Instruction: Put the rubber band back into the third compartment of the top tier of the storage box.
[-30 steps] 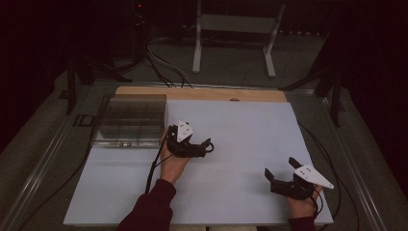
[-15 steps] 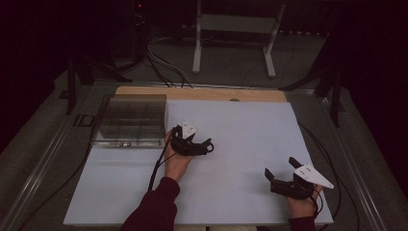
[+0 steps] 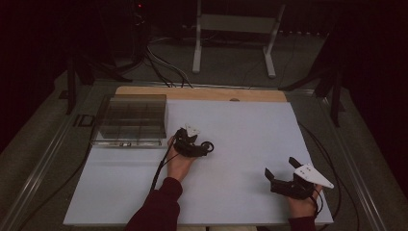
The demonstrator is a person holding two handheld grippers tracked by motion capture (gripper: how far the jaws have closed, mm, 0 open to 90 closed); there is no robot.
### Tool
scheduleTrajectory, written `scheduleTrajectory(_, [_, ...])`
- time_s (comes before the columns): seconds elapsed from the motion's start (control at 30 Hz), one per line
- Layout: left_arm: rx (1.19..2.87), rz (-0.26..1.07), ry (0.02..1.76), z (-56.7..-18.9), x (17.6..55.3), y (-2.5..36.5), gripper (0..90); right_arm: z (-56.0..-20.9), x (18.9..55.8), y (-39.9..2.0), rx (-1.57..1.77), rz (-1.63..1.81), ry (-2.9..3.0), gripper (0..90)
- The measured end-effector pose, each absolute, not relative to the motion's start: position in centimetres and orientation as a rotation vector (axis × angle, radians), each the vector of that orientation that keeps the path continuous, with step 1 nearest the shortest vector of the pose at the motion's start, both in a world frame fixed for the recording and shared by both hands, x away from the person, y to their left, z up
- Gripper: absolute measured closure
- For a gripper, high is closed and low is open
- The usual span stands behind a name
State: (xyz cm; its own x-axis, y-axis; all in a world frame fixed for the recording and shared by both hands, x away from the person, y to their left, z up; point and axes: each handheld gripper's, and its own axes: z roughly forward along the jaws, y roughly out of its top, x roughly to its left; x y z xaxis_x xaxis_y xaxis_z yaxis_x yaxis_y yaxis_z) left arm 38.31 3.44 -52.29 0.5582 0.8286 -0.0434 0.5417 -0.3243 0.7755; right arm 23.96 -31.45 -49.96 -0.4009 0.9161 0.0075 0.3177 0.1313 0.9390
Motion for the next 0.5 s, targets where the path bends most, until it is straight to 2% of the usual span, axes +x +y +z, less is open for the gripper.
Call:
scheduleTrajectory(0.07, [2.032, 0.463, 1.101, -52.46, 38.33, 3.36, 35.6, -49.96, 23.96, -31.45, 1.188, 1.27, 1.808, 0.1])
scheduleTrajectory(0.2, [2.084, 0.446, 1.073, -52.77, 38.18, 3.19, 57.6, -49.97, 23.97, -31.44, 1.188, 1.269, 1.809, 0.1])
scheduleTrajectory(0.33, [2.114, 0.457, 1.053, -52.86, 38.01, 3.08, 74.2, -49.98, 23.99, -31.45, 1.187, 1.266, 1.811, 0.1])
scheduleTrajectory(0.43, [2.119, 0.45, 1.052, -52.8, 38.0, 3.17, 84.2, -50.0, 24.03, -31.45, 1.192, 1.263, 1.809, 0.1])
scheduleTrajectory(0.5, [2.115, 0.443, 1.055, -52.8, 38.01, 3.22, 87.5, -50.01, 24.03, -31.47, 1.194, 1.261, 1.809, 0.1])
